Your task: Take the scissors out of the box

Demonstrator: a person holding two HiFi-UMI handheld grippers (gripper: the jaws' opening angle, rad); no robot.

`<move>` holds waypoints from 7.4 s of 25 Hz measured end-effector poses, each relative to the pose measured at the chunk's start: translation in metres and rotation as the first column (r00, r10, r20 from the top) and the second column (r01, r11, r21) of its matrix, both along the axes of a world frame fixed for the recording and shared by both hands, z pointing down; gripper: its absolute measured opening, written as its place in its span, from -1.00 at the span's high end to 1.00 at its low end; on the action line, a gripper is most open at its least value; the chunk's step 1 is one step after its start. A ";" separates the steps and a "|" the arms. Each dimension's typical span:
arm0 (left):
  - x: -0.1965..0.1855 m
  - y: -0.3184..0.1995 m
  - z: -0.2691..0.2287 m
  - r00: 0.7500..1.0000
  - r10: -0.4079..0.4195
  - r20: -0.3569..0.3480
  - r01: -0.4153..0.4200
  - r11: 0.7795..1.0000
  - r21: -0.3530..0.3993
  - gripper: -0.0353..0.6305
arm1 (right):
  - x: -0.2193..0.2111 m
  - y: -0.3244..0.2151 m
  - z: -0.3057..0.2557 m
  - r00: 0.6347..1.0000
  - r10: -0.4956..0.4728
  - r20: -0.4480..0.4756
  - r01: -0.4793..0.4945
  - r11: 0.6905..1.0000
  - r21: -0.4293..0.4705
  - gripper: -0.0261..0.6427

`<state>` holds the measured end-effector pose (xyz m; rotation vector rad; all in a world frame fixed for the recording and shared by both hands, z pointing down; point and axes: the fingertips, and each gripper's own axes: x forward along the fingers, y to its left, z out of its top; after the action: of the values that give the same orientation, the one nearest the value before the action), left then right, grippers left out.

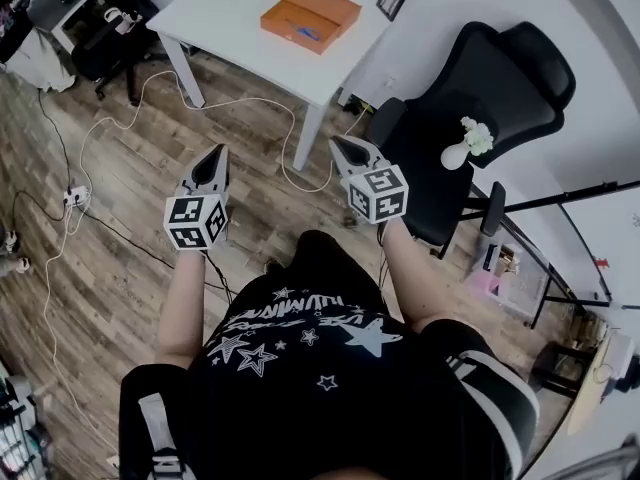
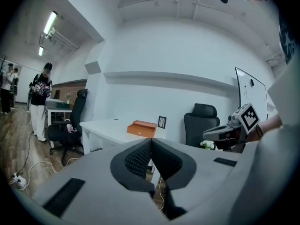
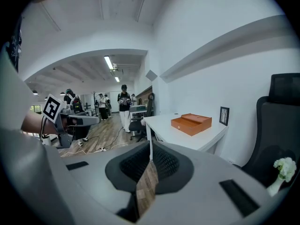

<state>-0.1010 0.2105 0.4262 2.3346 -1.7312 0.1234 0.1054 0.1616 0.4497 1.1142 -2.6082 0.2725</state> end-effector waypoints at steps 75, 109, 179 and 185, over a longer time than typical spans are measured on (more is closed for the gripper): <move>-0.132 -0.604 0.093 0.979 0.180 -0.093 -0.197 0.953 -0.232 0.84 | -0.121 -0.576 0.150 0.802 -0.208 -0.560 -0.088 0.887 -0.454 0.59; -0.146 -0.616 0.117 0.966 0.227 -0.126 -0.254 0.926 -0.280 0.84 | -0.123 -0.578 0.185 0.634 -0.419 -0.650 -0.142 0.764 -0.630 0.60; -0.108 -0.359 0.015 0.988 0.087 -0.131 -0.102 0.988 -0.113 0.84 | -0.143 -0.368 0.002 0.975 0.012 -0.224 -0.035 0.995 -0.097 0.61; -0.100 -0.320 0.010 0.982 0.128 -0.139 -0.143 0.985 -0.097 0.84 | -0.128 -0.320 -0.004 0.971 0.062 -0.232 -0.084 0.993 -0.086 0.61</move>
<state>-0.2008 -0.1095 0.4359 2.3256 -1.4675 0.0799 -0.0229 -0.1580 0.4454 1.1378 -2.3322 0.2639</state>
